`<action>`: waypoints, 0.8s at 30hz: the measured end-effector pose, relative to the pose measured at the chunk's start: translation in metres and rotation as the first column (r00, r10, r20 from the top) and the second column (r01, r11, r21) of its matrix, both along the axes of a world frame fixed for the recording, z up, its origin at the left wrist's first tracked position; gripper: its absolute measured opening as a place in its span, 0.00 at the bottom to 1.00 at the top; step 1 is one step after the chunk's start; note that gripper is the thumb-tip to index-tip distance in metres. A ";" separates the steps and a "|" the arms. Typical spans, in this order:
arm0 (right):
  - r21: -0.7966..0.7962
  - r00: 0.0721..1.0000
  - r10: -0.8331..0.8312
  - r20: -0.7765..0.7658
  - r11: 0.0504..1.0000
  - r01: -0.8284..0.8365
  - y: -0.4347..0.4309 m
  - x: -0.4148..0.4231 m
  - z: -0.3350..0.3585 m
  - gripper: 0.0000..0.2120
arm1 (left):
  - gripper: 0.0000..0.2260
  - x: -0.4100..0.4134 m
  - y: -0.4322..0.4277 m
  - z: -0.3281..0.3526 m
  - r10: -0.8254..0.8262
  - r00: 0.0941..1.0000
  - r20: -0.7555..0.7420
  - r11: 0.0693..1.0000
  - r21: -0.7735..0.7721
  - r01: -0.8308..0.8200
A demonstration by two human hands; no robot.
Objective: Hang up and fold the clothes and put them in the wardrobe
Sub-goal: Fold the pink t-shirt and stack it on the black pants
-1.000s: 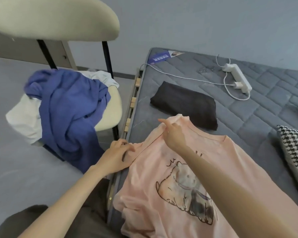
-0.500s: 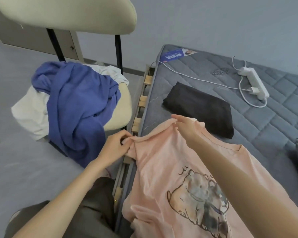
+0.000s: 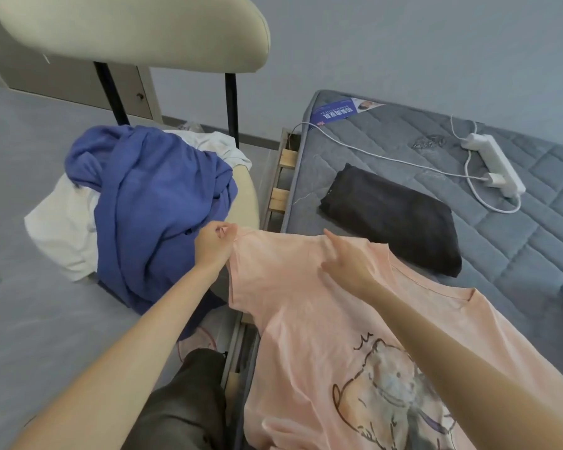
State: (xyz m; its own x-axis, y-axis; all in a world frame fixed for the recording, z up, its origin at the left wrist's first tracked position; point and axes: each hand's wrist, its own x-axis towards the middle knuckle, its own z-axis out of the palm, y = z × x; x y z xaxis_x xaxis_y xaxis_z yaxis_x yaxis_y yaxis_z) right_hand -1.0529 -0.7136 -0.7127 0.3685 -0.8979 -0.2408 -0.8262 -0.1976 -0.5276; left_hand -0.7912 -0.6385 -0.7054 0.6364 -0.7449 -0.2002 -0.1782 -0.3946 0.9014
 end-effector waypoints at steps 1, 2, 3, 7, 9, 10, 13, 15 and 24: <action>-0.032 0.995 0.054 -0.085 0.998 -0.057 0.004 -0.004 -0.005 0.32 | 0.10 -0.001 0.001 -0.004 0.018 1.000 -0.023 1.000 0.008 -0.018; -0.025 0.978 0.099 -0.184 0.994 -0.105 0.007 -0.007 -0.011 0.32 | 0.12 -0.002 0.003 -0.009 0.033 0.998 -0.059 0.999 0.015 -0.033; 0.004 0.956 0.117 -0.270 0.993 -0.121 0.009 -0.010 -0.016 0.32 | 0.15 -0.004 0.005 -0.011 0.044 0.993 -0.107 0.999 0.024 -0.042; 0.041 0.935 0.035 -0.353 0.999 -0.022 0.008 -0.011 -0.019 0.33 | 0.26 -0.013 0.018 -0.025 -0.043 0.986 -0.160 0.992 0.108 0.061; 0.046 0.930 0.035 -0.366 0.999 -0.020 0.003 -0.010 -0.015 0.34 | 0.19 -0.018 0.030 -0.034 -0.082 0.979 -0.187 0.985 0.136 0.108; 0.050 0.927 0.041 -0.373 0.998 -0.024 0.001 -0.010 -0.014 0.34 | 0.13 -0.020 0.036 -0.038 -0.067 0.979 -0.193 0.985 0.144 0.096; 0.027 0.935 0.041 -0.353 0.999 -0.034 0.002 -0.009 -0.010 0.33 | 0.04 -0.020 0.046 -0.037 -0.009 0.981 -0.192 0.993 0.110 0.031; 0.011 0.949 0.051 -0.311 0.999 -0.050 0.008 -0.009 -0.007 0.32 | 0.05 -0.018 0.045 -0.025 -0.014 0.982 -0.189 0.999 0.047 0.023; -0.108 0.981 -0.180 0.070 0.976 0.187 0.034 -0.028 0.023 0.23 | 0.16 -0.041 0.034 0.025 -0.184 0.976 0.114 0.974 -0.109 0.197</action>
State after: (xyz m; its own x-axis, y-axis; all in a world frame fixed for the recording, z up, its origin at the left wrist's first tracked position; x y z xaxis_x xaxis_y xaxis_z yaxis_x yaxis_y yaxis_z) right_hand -1.0813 -0.6795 -0.6899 0.2055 -0.9717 -0.1166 -0.8219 -0.1066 -0.5596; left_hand -0.8319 -0.6045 -0.6808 0.4930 -0.8689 -0.0440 -0.3336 -0.2356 0.9128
